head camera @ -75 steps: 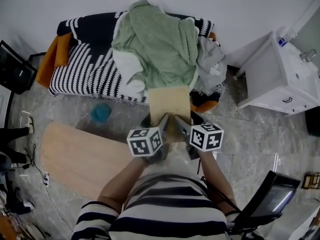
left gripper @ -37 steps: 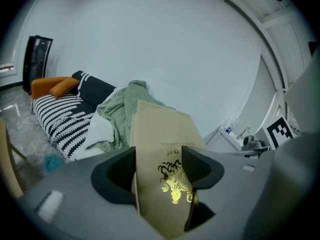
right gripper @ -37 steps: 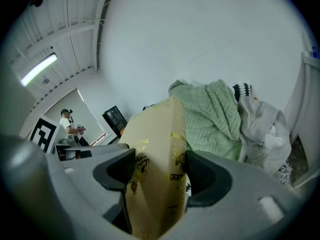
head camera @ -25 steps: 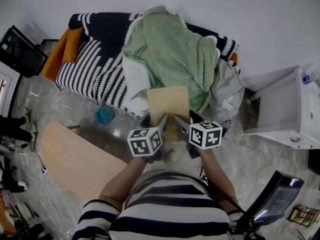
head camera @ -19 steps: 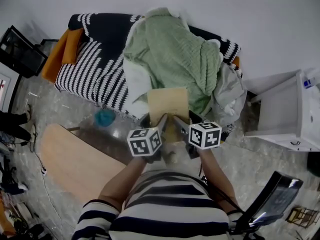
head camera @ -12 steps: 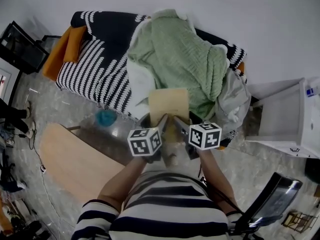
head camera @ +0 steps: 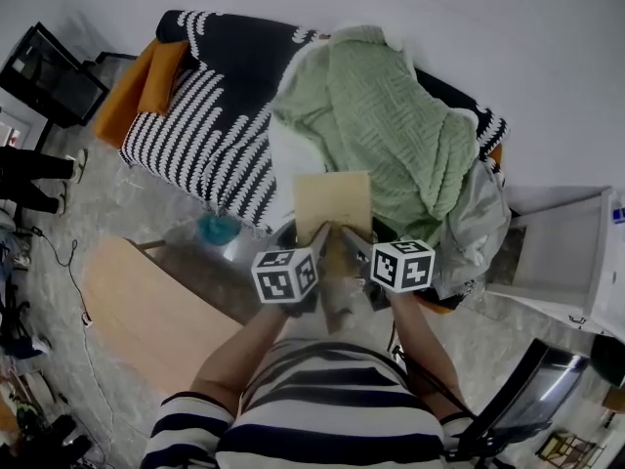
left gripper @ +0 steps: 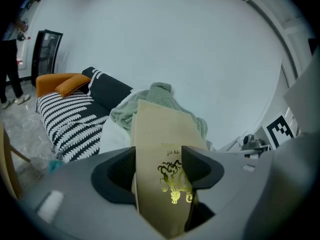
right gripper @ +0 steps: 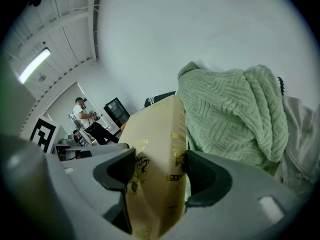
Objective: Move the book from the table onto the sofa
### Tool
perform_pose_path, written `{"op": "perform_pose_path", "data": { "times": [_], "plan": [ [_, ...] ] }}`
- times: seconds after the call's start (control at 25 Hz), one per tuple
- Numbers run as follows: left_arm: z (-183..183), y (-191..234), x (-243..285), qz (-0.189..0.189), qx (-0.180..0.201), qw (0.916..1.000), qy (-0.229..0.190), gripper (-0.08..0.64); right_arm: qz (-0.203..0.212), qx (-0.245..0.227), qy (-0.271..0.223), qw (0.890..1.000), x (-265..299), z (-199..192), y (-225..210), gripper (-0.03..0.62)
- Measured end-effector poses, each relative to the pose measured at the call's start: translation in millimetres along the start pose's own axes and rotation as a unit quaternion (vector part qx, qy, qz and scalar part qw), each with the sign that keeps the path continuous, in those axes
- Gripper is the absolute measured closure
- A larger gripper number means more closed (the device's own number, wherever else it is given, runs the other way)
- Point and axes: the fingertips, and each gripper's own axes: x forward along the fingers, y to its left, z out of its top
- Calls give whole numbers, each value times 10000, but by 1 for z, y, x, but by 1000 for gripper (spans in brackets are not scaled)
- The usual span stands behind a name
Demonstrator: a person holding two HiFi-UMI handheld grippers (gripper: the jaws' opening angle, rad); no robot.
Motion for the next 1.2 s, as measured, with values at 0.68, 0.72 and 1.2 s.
{"op": "perform_pose_path", "data": {
  "times": [0.68,0.72,1.2],
  "plan": [
    [23,79,53,97,-241,9996,70,272,78,-78,451,9989,99,18,-4,278],
    [24,84,57,112,-252,9996,77,272,87,-83,461,9989,105,19,-5,278],
    [31,139,116,175,-352,9988,306,272,34,-109,752,9971,183,25,-29,279]
  ]
}}
